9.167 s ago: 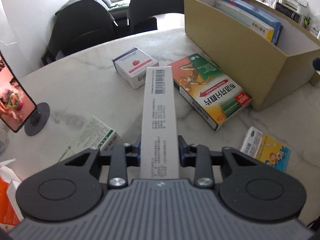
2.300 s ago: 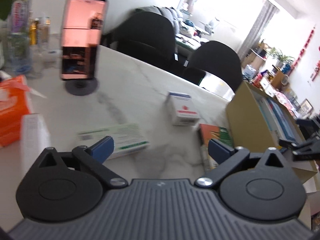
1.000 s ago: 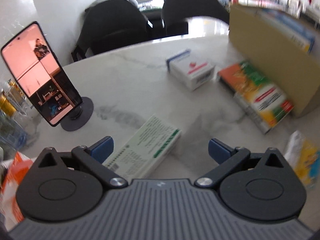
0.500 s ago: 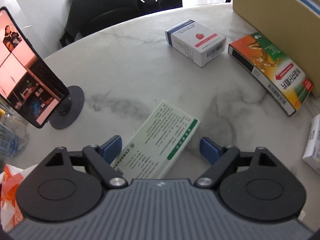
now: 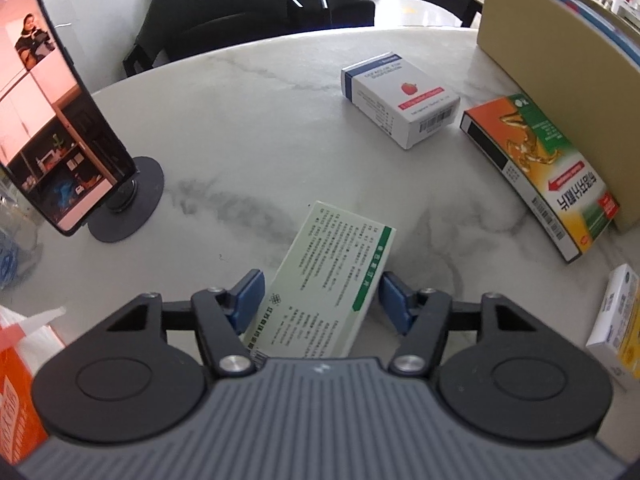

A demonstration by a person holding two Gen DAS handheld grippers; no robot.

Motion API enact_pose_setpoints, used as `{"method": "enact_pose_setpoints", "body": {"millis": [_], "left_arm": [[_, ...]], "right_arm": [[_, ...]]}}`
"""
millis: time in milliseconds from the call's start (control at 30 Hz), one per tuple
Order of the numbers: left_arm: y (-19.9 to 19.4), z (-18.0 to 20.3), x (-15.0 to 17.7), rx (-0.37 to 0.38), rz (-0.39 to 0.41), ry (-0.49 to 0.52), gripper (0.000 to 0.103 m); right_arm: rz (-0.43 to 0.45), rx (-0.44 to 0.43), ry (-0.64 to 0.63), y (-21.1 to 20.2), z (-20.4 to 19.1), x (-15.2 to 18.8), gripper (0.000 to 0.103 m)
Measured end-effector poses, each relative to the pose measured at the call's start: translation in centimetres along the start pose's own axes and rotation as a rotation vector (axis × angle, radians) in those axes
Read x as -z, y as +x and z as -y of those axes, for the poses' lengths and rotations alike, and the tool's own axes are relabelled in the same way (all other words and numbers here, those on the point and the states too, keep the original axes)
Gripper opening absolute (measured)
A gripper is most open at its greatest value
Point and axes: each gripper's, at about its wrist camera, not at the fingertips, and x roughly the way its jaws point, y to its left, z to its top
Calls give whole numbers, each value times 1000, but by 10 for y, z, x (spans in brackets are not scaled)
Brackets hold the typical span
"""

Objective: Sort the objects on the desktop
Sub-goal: 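Close the left gripper on the white-and-green box and lift it, then carry the white-and-green box with the left gripper toward the right gripper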

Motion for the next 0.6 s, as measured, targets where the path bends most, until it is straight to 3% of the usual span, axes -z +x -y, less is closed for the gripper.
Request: {"method": "enact_pose_setpoints", "body": {"millis": [200, 433, 600], "left_arm": [[-5, 4, 1, 13, 26, -61, 53], [-19, 12, -2, 2, 76, -105, 52], [-34, 18, -4, 37, 128, -152, 52]], "right_arm": [[11, -12, 15, -2, -2, 0, 102], [23, -28, 18, -5, -7, -3, 102], [41, -47, 30, -8, -12, -6, 102]]}}
